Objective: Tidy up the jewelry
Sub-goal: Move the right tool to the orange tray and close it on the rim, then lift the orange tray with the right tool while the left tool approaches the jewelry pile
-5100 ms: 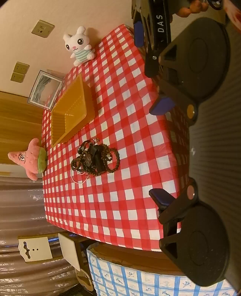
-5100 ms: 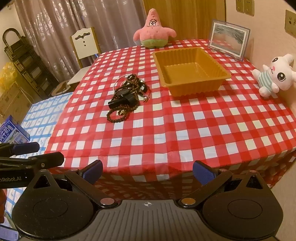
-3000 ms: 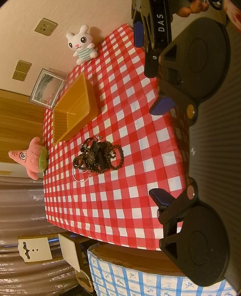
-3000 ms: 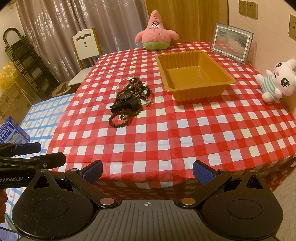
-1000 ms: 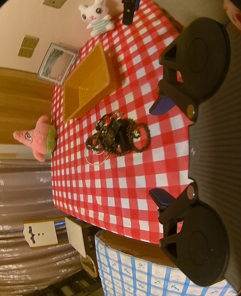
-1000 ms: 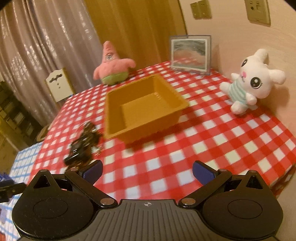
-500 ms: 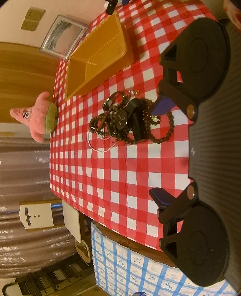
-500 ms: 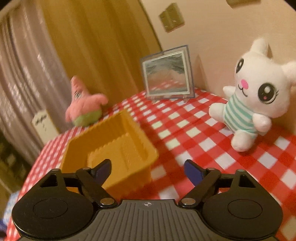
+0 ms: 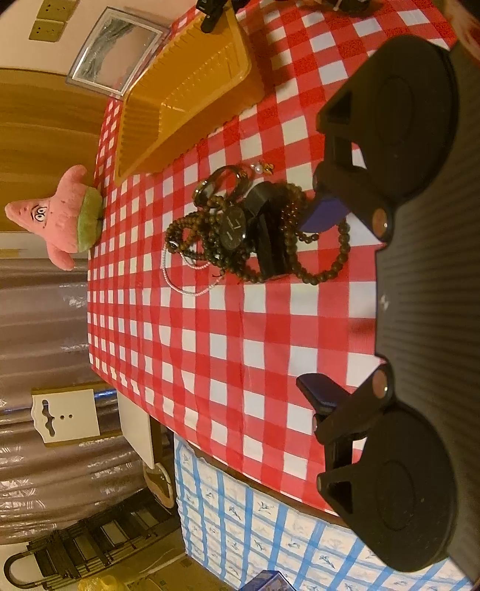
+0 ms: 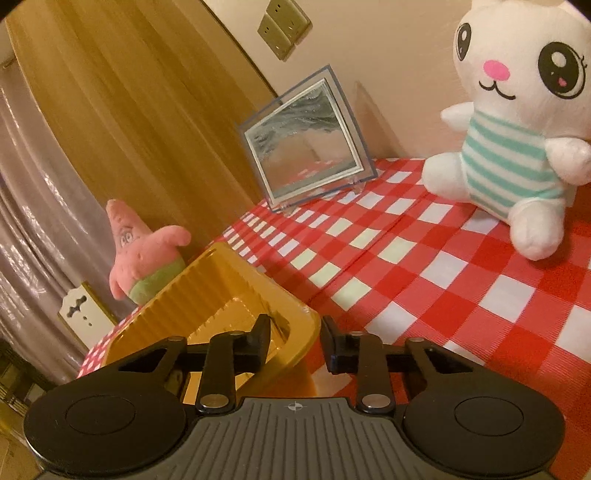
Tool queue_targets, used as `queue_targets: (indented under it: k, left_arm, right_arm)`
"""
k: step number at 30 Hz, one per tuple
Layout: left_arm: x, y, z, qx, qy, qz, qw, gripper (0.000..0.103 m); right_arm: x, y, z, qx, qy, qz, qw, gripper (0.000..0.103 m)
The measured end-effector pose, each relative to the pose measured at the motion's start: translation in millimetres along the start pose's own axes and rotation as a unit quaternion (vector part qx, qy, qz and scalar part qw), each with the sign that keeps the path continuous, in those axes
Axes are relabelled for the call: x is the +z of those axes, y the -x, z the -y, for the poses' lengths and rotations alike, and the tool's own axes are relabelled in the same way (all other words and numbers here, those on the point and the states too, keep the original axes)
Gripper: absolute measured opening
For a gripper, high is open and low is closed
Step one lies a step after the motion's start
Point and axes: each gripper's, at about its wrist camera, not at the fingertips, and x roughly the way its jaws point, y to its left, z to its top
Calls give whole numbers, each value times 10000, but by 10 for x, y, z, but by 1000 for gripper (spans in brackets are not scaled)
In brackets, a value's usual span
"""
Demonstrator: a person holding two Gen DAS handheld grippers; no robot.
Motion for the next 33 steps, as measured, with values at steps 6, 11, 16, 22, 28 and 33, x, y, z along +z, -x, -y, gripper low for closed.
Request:
queue_targets:
  k: [6,11,16,22,28,33]
  left_arm:
    - [-103,43,15,45,-24,-75,10000,82]
    - [-174,87,43,9,-17,-101,9999,82]
    - [-241,131,85,-60,-1,-124,9999,82]
    - [-297,168,87,-174,16,-91,9998,82]
    - [-293,127,41,-291,-108,-83,9995,80]
    - [-242,47,41,-464,-456,-18,9979,78]
  right_arm:
    - [23,-65,-50,113,266,-9,9996,18]
    - [43,12,-199,45,1282,44,9917,14]
    - [-17,238,-268,49,1933,162,9810,12]
    - [-137,522,-362,-189,2409,498,9691,4]
    - [-237,660,-362,-487,2428,631,9668,4]
    - [-229,785,-430,-655,2375,768,9661,4]
